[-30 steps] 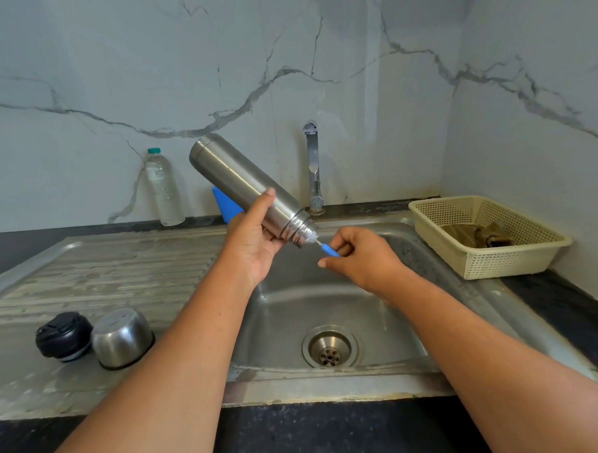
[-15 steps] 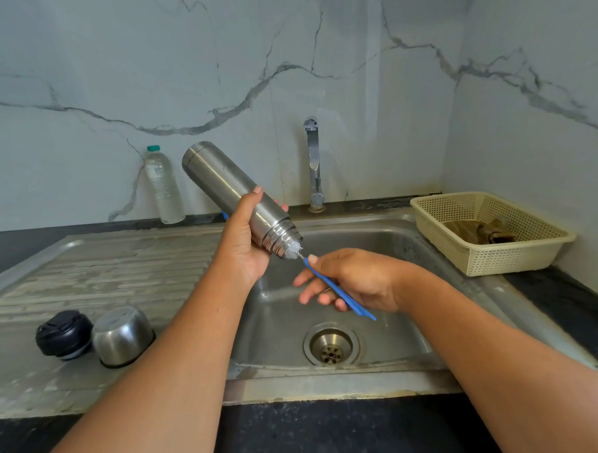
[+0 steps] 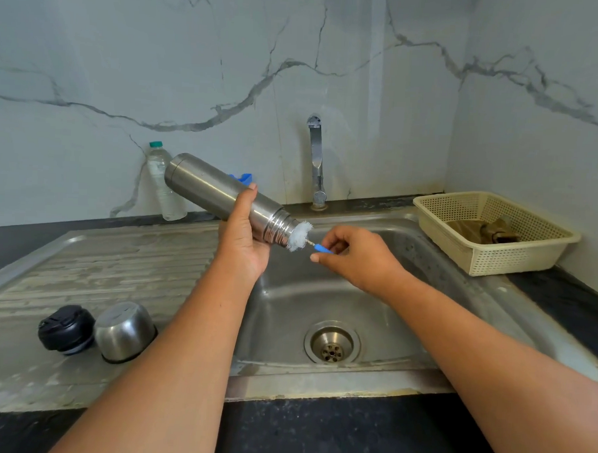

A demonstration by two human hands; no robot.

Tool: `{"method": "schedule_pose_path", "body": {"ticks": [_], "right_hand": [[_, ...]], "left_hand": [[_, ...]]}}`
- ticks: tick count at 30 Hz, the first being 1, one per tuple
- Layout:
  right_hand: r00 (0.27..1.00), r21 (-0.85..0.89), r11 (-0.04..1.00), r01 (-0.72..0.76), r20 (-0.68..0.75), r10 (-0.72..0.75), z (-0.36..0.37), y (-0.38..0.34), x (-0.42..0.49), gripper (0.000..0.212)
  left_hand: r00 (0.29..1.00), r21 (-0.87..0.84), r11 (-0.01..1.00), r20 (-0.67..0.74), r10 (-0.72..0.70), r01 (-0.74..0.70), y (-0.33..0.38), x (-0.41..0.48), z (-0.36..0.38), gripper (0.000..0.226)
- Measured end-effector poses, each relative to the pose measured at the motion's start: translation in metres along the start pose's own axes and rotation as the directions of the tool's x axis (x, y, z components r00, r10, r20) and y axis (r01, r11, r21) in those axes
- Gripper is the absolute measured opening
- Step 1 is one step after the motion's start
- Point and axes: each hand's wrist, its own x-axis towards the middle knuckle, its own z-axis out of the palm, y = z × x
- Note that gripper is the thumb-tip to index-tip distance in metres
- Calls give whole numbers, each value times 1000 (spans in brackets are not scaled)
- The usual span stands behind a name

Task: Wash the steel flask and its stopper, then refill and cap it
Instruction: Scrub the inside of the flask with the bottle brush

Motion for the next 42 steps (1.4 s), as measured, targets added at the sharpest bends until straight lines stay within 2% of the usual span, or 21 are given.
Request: {"method": "schedule_pose_path", "body": {"ticks": [3, 6, 7, 10, 13, 15, 20, 24, 26, 30, 32, 34, 38, 40, 42], "right_hand": [[998, -133, 990, 49, 49, -43, 1, -7, -3, 24], [994, -163, 984, 77, 91, -63, 4, -18, -7, 33], [992, -159, 982, 97, 91, -83, 4, -21, -9, 33], [987, -140, 980, 145, 96, -132, -3, -23, -13, 34], [980, -204, 961, 186, 104, -168, -12, -24, -14, 36], [974, -262, 939, 222, 96, -204, -10, -28, -13, 35], [970, -295, 924, 244, 66, -235, -5, -30, -10, 23], [969, -313, 917, 247, 68, -238, -19, -22, -11, 27], [966, -297, 919, 259, 84, -245, -10, -27, -12, 28], [975, -225, 949, 220, 7, -224, -2, -33, -11, 28], [974, -215, 956, 200, -63, -218, -9, -30, -11, 27], [969, -240, 953, 187, -113, -219, -12, -27, -11, 23], [952, -296, 939, 175, -192, -238, -9, -21, -6, 14], [944, -319, 932, 172, -218, -249, -11, -18, -3, 14], [947, -356, 922, 150, -217, -238, -12, -17, -2, 17]], "left_hand": [[999, -4, 1000, -25, 20, -20, -3, 1, -2, 69], [1000, 42, 999, -7, 1, -1, -9, -5, 3, 76], [1000, 51, 999, 5, -4, 4, -10, -6, 5, 73], [1000, 9, 1000, 18, 7, -7, 0, -5, 7, 40], [999, -99, 994, 23, 35, -33, 15, -4, 3, 30], [999, -101, 994, 40, 32, -28, 12, -10, 6, 23], [997, 65, 998, 79, -18, 13, -7, -23, 18, 27], [997, -53, 998, 64, 33, -30, 9, -18, 11, 26], [996, -1, 1000, 91, 18, -18, 5, -25, 11, 23], [987, 115, 993, 162, -17, -2, -4, -33, 18, 22], [984, 129, 991, 180, -1, -23, -3, -30, 19, 38], [992, 174, 985, 128, -7, -15, -6, -29, 19, 59], [999, 254, 966, -3, 39, -37, -11, -27, 18, 48], [998, 231, 971, 9, 57, -58, -10, -23, 17, 51], [997, 172, 984, 72, 23, -35, -6, -24, 17, 40]]}}
